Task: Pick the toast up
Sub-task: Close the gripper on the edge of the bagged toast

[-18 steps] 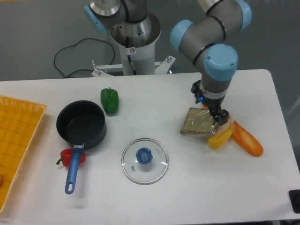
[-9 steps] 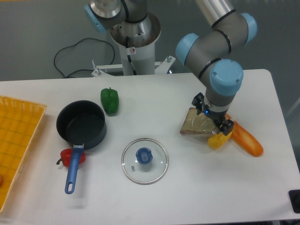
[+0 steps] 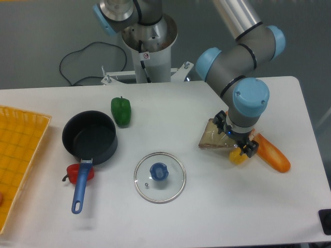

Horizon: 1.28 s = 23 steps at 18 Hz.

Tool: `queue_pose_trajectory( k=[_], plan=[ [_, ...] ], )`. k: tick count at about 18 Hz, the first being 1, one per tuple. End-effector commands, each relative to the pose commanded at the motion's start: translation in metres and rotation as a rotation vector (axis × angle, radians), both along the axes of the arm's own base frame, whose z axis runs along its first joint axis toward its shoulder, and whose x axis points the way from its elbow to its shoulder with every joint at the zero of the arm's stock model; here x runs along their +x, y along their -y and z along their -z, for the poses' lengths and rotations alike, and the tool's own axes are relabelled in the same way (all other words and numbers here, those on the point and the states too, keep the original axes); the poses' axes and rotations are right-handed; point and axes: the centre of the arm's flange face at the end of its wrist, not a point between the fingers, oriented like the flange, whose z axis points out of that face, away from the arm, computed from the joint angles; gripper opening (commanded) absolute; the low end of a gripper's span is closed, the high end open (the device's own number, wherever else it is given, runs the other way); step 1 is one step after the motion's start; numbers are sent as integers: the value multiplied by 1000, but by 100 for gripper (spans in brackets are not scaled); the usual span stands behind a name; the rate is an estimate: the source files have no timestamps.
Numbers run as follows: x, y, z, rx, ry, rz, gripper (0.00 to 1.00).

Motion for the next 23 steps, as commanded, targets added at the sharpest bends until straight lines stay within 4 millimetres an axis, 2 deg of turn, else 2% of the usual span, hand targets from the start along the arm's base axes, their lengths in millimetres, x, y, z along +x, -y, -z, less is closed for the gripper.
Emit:
queue_pose_trajectory(
  k=[6, 14, 23],
  plan=[
    [-11, 10, 18, -11, 26, -17, 100],
    [-9, 13, 18, -19, 29, -18, 100],
    [-2, 16, 30, -31, 53, -3, 100]
  ],
)
